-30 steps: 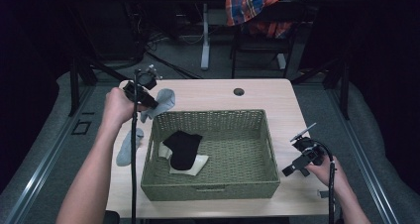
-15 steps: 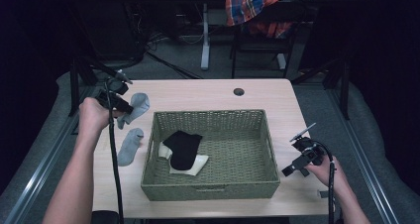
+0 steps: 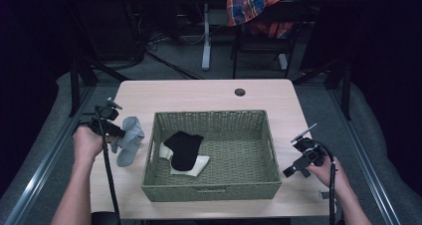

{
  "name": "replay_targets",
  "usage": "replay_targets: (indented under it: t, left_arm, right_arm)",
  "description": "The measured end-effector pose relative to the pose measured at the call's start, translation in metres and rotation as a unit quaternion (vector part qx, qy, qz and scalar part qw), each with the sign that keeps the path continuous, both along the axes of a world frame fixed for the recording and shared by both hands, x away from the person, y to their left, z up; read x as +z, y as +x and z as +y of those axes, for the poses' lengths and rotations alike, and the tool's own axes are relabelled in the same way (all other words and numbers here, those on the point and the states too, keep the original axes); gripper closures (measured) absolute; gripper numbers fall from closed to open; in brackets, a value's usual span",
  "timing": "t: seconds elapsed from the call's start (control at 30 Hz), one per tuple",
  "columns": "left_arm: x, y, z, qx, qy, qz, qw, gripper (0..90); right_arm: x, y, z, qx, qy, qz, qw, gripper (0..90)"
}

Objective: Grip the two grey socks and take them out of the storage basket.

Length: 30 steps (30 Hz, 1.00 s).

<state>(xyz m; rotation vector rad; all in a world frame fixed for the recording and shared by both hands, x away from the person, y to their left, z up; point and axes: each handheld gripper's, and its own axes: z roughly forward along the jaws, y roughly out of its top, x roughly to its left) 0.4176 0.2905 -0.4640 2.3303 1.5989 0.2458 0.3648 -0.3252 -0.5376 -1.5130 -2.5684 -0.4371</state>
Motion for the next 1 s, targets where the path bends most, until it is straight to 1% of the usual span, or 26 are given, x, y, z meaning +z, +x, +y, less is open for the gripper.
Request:
replay_targets:
  t: [0.03, 0.07, 0.1, 0.17, 0.2, 0.27, 0.3, 0.33, 0.37, 0.4, 0.43, 0.47, 0.5, 0.57, 0.6, 0.63, 0.7, 0.73, 0.77, 0.8, 0.83, 0.87, 0.9, 0.93, 0.97, 1.0]
  left_arm:
    - [-0.003, -0.001, 0.001, 0.002, -0.001, 0.001, 1.0000, 84.0]
    - [-0.007, -0.002, 0.002, 0.003, -0.005, 0.005, 1.0000, 83.9]
    - [-0.010, -0.002, 0.002, 0.003, -0.005, 0.008, 1.0000, 83.8]
    - [-0.016, -0.002, 0.002, 0.002, -0.005, 0.014, 0.9999, 83.7]
    - [-0.018, -0.002, 0.002, 0.003, -0.005, 0.012, 0.9999, 83.6]
    - [-0.025, 0.000, 0.001, 0.005, -0.011, 0.020, 0.9997, 82.8]
    - [-0.025, 0.000, 0.001, 0.005, -0.011, 0.020, 0.9997, 82.3]
    - [-0.034, 0.003, 0.000, 0.008, -0.013, 0.027, 0.9995, 81.4]
    - [-0.039, 0.004, -0.002, 0.009, -0.012, 0.036, 0.9993, 80.2]
    - [-0.044, 0.005, -0.002, 0.006, -0.010, 0.042, 0.9991, 78.6]
    - [-0.048, 0.006, -0.003, 0.008, -0.010, 0.045, 0.9989, 76.5]
    - [-0.050, 0.007, -0.002, 0.010, -0.015, 0.049, 0.9987, 72.9]
    - [-0.052, 0.007, -0.002, 0.012, -0.017, 0.056, 0.9982, 65.9]
    - [-0.051, 0.006, -0.002, 0.009, -0.019, 0.058, 0.9981, 55.6]
    - [-0.049, 0.003, -0.001, 0.012, -0.025, 0.056, 0.9980, 46.3]
    - [-0.047, -0.002, 0.000, 0.015, -0.027, 0.051, 0.9982, 38.4]
    - [-0.041, -0.011, 0.001, 0.021, -0.029, 0.040, 0.9986, 26.3]
    - [-0.039, -0.014, 0.002, 0.024, -0.027, 0.036, 0.9987, 16.0]
    - [-0.036, -0.020, 0.003, 0.027, -0.025, 0.026, 0.9990, 11.1]
    - [-0.032, -0.028, 0.004, 0.034, -0.025, 0.016, 0.9990, 8.5]
    - [-0.030, -0.034, 0.005, 0.037, -0.023, 0.010, 0.9990, 4.2]
    - [-0.028, -0.039, 0.005, 0.040, -0.019, 0.004, 0.9990, 0.0]
    - [-0.027, -0.044, 0.006, 0.042, -0.019, -0.001, 0.9989, 0.2]
    - [-0.026, -0.051, 0.007, 0.047, -0.020, -0.010, 0.9986, 0.1]
    - [-0.026, -0.055, 0.008, 0.048, -0.021, -0.011, 0.9986, 0.1]
    - [-0.027, -0.061, 0.009, 0.052, -0.018, -0.017, 0.9984, 0.0]
  right_arm:
    - [0.000, 0.000, 0.000, 0.000, 0.000, 0.000, 1.0000, 5.7]
    - [0.001, 0.001, -0.001, 0.007, -0.004, 0.006, 0.9999, 5.7]
    - [0.002, 0.003, -0.002, 0.018, -0.012, 0.013, 0.9997, 5.7]
    - [0.001, 0.002, -0.002, 0.012, -0.012, 0.009, 0.9998, 5.7]
    - [0.000, 0.002, -0.002, 0.010, -0.011, 0.007, 0.9999, 5.7]
    - [0.001, 0.002, -0.002, 0.012, -0.013, 0.009, 0.9998, 5.7]
    - [0.001, 0.002, -0.002, 0.012, -0.013, 0.009, 0.9998, 5.7]
    - [0.000, 0.000, 0.000, -0.002, -0.003, 0.002, 1.0000, 5.7]
    - [0.000, 0.001, -0.001, 0.000, -0.002, 0.003, 1.0000, 5.7]
    - [0.001, 0.002, -0.001, 0.011, -0.012, 0.009, 0.9998, 5.7]
    - [0.002, 0.002, -0.001, 0.020, -0.017, 0.014, 0.9996, 5.7]
    - [0.002, 0.002, -0.001, 0.019, -0.016, 0.012, 0.9996, 5.7]
    - [0.002, 0.002, -0.001, 0.016, -0.013, 0.011, 0.9997, 5.7]
    - [0.001, 0.002, -0.002, 0.012, -0.015, 0.008, 0.9998, 5.7]
    - [0.001, 0.002, -0.002, 0.009, -0.014, 0.006, 0.9998, 5.7]
    - [-0.001, -0.001, 0.000, -0.011, 0.002, -0.006, 0.9999, 5.7]
    - [0.003, 0.002, -0.003, 0.018, -0.013, 0.010, 0.9997, 5.7]
    - [0.004, 0.002, -0.004, 0.020, -0.016, 0.010, 0.9996, 5.7]
    - [0.004, 0.002, -0.004, 0.015, -0.013, 0.008, 0.9998, 5.6]
    - [0.003, 0.001, -0.004, 0.010, -0.008, 0.005, 0.9999, 5.6]
    - [0.002, 0.001, -0.003, 0.008, -0.009, 0.003, 0.9999, 5.6]
    - [0.003, 0.002, -0.002, 0.012, -0.012, 0.004, 0.9998, 5.6]
    - [0.003, 0.001, -0.002, 0.012, -0.009, 0.005, 0.9999, 5.6]
    - [0.004, 0.002, -0.002, 0.016, -0.013, 0.006, 0.9998, 5.6]
    - [0.004, 0.002, -0.001, 0.015, -0.012, 0.006, 0.9998, 5.6]
    - [0.004, 0.002, -0.002, 0.014, -0.011, 0.005, 0.9998, 5.6]
